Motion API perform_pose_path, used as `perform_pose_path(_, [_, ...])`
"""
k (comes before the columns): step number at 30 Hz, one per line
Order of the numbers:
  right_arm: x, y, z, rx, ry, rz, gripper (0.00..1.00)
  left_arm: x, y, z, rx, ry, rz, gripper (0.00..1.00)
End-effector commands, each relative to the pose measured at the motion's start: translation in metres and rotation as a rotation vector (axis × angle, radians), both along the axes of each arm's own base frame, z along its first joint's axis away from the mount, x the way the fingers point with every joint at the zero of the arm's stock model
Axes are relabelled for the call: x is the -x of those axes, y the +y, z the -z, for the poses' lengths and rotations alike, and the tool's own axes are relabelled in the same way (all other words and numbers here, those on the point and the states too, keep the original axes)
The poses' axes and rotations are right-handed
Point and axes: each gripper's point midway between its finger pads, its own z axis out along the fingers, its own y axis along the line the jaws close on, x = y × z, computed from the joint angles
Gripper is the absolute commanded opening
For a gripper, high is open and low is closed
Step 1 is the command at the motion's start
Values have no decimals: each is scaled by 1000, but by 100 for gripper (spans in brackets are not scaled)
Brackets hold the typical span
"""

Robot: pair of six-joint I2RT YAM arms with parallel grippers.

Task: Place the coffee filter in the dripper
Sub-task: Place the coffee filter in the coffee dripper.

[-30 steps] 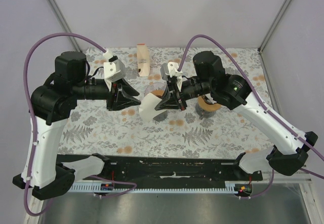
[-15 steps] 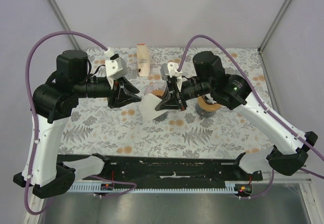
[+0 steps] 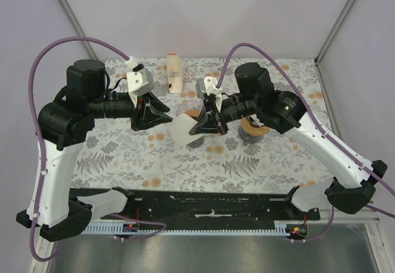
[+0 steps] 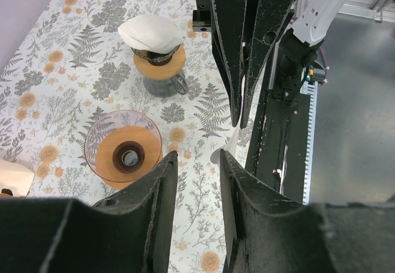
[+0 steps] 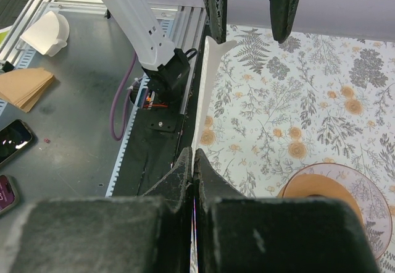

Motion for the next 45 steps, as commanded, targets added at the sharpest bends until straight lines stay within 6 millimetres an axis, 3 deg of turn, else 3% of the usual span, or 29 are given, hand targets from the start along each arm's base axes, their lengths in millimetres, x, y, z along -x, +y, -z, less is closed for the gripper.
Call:
perform_pose_path(1, [3, -1, -18, -38, -38, -16, 0, 7, -2, -10, 23, -36, 38, 40])
perform_pose_path(10, [5, 0, -18, -41, -39, -32, 0, 6, -1, -6, 6, -53, 48, 40])
perform_pose_path(21, [-2, 2, -18, -25, -27, 3, 0, 23, -1, 0, 8, -33, 110, 47])
perform_pose_path(33, [-7, 4, -17, -7, -9, 30, 0, 22, -4, -6, 38, 0, 90, 52])
perform_pose_path(45, [-6, 4, -17, -6, -8, 27, 0, 4, 0, 1, -4, -15, 3, 38])
